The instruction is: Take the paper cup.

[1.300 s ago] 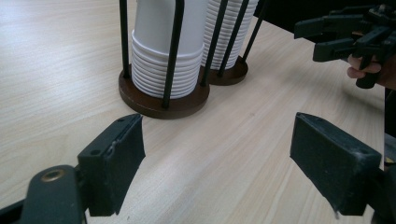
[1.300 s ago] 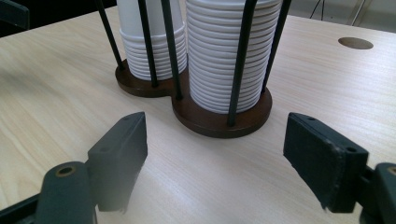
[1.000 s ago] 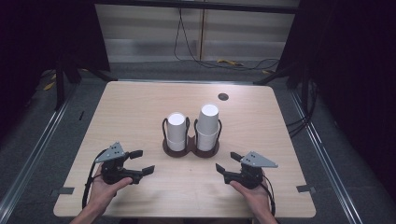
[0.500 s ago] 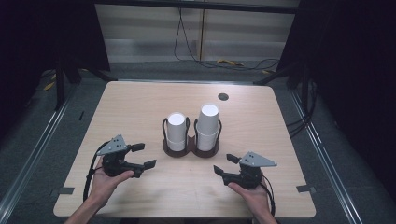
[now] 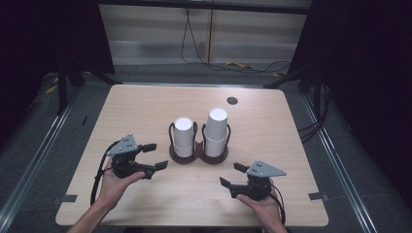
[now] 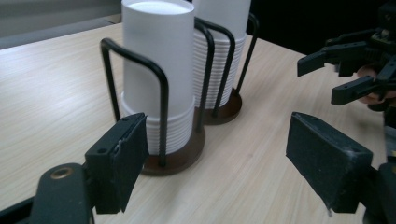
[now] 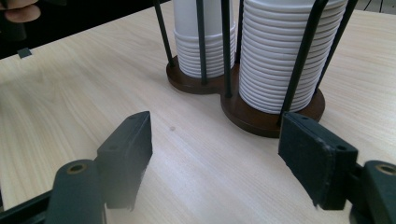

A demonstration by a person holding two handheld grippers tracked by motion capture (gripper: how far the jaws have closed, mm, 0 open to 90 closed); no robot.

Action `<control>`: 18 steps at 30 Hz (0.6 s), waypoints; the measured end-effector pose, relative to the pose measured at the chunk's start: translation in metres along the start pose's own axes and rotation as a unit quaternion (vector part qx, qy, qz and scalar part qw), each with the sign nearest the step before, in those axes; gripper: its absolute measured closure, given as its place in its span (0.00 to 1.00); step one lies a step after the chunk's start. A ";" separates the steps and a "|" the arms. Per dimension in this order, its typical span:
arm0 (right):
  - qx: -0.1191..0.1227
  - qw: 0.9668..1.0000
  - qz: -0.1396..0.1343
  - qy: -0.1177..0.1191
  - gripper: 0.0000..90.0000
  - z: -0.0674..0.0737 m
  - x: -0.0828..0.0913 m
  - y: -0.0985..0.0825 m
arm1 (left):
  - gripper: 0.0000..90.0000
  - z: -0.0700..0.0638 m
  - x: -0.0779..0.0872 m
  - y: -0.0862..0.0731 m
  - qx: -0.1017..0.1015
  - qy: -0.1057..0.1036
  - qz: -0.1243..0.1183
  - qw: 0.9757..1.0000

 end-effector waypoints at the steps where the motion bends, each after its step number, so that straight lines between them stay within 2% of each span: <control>1: 0.002 1.000 -0.005 -0.004 0.27 -0.001 0.002 0.001 | 0.23 0.003 -0.003 0.007 -0.006 0.007 0.001 1.000; 4: 0.000 1.000 -0.006 -0.007 0.26 -0.003 0.002 0.001 | 0.23 0.003 -0.004 0.014 -0.004 0.003 -0.004 1.000; 8: -0.006 1.000 -0.006 -0.008 0.23 -0.005 0.001 0.001 | 0.23 0.006 -0.005 0.027 -0.014 0.008 0.000 1.000; 10: -0.014 1.000 -0.010 0.003 0.23 -0.001 0.002 0.002 | 0.23 0.009 -0.005 0.035 -0.011 0.011 -0.004 1.000; 12: -0.008 1.000 -0.010 0.003 0.23 0.001 0.002 0.003 | 0.23 0.011 -0.006 0.039 -0.011 0.011 -0.002 1.000; 14: -0.006 1.000 -0.008 0.004 0.23 0.001 0.003 0.003 | 0.23 0.012 -0.008 0.045 -0.019 0.016 0.001 1.000; 16: -0.009 1.000 -0.006 0.004 0.23 0.001 0.003 0.002 | 0.23 0.014 -0.009 0.049 -0.038 0.020 0.009 0.999; 18: -0.010 1.000 -0.007 0.001 0.23 0.000 0.003 0.002 | 0.23 0.016 -0.012 0.052 -0.033 0.013 0.015 0.999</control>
Point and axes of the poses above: each handheld gripper's, and its own axes: x roughly backward along the jaws, y roughly out of its top, z roughly to its left, the point moved 8 cm from there along -x, roughly forward along the jaws, and after that the axes turned 8 degrees about x, right-handed, at the moved point
